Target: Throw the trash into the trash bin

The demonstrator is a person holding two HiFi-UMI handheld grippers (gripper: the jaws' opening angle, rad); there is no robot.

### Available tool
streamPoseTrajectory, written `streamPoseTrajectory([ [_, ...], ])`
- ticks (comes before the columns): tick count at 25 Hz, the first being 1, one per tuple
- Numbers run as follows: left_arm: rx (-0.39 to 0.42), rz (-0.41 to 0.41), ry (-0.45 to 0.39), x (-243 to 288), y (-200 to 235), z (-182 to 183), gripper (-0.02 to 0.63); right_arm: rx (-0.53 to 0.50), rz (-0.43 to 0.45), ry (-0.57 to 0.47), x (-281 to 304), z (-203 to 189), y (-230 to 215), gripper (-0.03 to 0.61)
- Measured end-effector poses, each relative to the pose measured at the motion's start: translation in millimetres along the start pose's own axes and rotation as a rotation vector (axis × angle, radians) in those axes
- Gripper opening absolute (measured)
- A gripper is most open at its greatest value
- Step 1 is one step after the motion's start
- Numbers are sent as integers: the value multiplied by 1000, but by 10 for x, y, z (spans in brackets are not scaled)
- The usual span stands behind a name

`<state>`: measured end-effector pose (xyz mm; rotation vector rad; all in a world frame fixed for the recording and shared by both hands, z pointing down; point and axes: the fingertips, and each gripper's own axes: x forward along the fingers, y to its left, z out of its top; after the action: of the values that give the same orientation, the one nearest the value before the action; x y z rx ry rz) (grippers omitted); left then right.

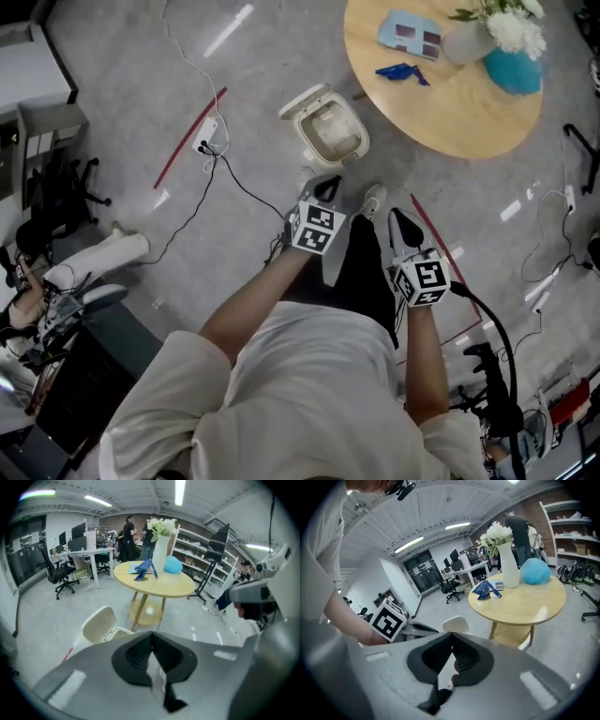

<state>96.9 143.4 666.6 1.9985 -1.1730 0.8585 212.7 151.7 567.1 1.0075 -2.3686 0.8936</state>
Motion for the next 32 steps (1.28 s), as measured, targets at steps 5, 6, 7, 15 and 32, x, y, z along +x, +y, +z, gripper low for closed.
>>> streamPoseTrajectory([
  [5, -54, -25, -17, -311, -36, 210, 3, -21, 5, 7, -80, 127, 116, 0],
  [6, -60, -28, -20, -369, -41, 240, 4, -26, 7, 10, -92, 147, 142, 0],
  [7, -63, -31, -23, -423, -49, 262, 3, -30, 10, 10, -106, 174, 169, 0],
  [15, -64, -49, -26, -912, -53, 287, 3, -47, 31, -4, -271, 419, 404, 0],
  [32, -7, -61, -212, -2039, -4, 794, 4, -77, 68, -53, -624, 844, 724, 0],
])
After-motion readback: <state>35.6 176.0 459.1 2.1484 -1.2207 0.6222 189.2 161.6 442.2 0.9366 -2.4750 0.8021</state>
